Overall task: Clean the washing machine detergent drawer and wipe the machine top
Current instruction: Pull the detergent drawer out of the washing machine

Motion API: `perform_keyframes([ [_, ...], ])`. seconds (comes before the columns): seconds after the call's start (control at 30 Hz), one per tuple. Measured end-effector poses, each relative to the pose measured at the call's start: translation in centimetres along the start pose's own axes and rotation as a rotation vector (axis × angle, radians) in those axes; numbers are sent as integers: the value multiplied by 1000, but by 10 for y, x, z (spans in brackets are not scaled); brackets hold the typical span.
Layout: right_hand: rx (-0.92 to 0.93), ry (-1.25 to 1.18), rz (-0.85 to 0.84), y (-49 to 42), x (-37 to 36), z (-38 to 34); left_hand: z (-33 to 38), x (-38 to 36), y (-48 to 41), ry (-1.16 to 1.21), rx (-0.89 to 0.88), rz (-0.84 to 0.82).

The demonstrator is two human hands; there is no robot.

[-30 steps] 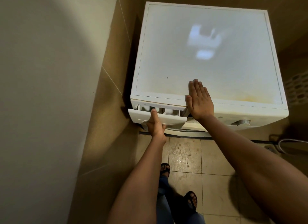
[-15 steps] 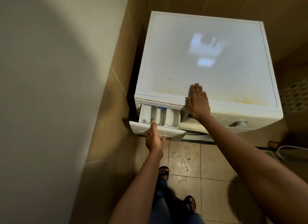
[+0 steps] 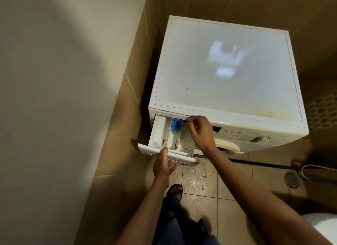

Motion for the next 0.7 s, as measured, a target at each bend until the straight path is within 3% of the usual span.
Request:
perform_keyframes([
  [0.17,-250,94,-227,11,-47,22,0,0,-1,-35,-14,-14],
  [0.3,-464,64,-313,5,-71,37,-2,0,-4,-38,-16,-27],
  [0.5,-719,-113,-174,-7,-82,50,-2,-3,-3,-39,-16,-64],
  [0.7,-780,-160,-89,-9,-79,58,-8,-7,-5,4,27,-66],
])
Point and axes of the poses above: each hand's wrist, its own y-axis away from the middle knuckle, its own x-axis out of the back of the hand, z = x × y, the point moved 8 cm from there along -y, towards the middle knuckle, and after that the axes turned 6 degrees about x, right-handed, at the moved point
